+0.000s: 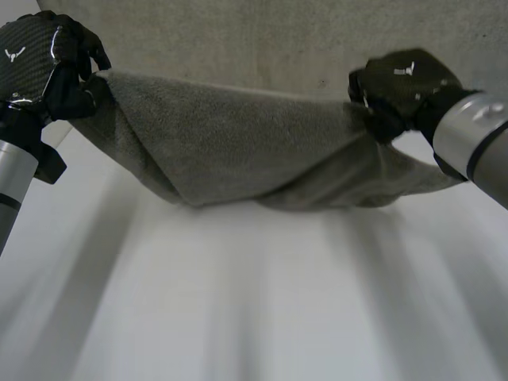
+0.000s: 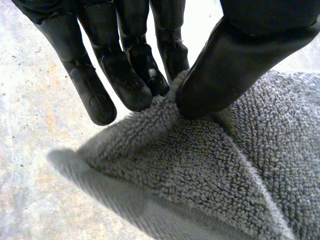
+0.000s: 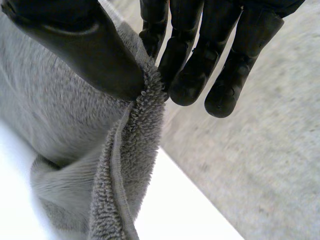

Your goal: Fold the towel.

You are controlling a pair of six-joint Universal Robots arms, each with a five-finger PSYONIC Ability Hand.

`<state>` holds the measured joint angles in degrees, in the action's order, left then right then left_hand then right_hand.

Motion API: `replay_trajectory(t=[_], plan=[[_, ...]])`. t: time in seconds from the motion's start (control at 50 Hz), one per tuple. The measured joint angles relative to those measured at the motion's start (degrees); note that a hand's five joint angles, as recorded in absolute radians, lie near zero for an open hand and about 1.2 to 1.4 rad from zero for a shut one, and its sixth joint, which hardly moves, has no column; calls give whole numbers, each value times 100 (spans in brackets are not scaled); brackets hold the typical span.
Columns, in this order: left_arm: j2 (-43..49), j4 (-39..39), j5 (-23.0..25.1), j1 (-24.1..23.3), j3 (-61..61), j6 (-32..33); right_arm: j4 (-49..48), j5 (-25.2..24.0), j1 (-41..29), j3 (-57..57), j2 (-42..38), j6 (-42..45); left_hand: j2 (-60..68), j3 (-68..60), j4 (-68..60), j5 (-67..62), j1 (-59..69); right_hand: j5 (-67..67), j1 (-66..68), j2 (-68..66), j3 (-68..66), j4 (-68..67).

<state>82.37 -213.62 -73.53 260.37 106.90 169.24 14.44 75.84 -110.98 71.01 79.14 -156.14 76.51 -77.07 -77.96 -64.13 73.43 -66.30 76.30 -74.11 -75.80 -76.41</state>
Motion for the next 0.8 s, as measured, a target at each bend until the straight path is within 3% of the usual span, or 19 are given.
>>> replay_trajectory(t=[0.1,0.26,0.46,0.6,0.7,0.8], plan=[[271,245,3,2,-82,-36,491,7,14,137,-31,663,27,-22,0,0,0,-1,0,0,0,0],[1682,552,-24,-12,-742,279,522,60,-36,-244,-678,1131,38,-21,0,0,0,-2,1,0,-26,0],[3289,877,-598,-630,-3582,1491,-747,531,-438,-2650,-2260,1049,60,-21,-4,0,0,-24,1,-38,-26,0],[3187,903,-1149,-876,-5765,1553,-1936,893,-602,-4079,-2180,368,63,-21,-24,0,0,-24,11,-54,-26,0],[2948,888,-1244,-877,-6373,1313,-2321,639,-573,-3997,-1793,-221,63,-21,-24,0,0,-48,11,-57,-26,0],[2822,890,-1204,-821,-5576,1160,-2144,-18,-549,-3002,-1463,-385,63,-21,-24,0,0,-51,11,-57,-27,0]])
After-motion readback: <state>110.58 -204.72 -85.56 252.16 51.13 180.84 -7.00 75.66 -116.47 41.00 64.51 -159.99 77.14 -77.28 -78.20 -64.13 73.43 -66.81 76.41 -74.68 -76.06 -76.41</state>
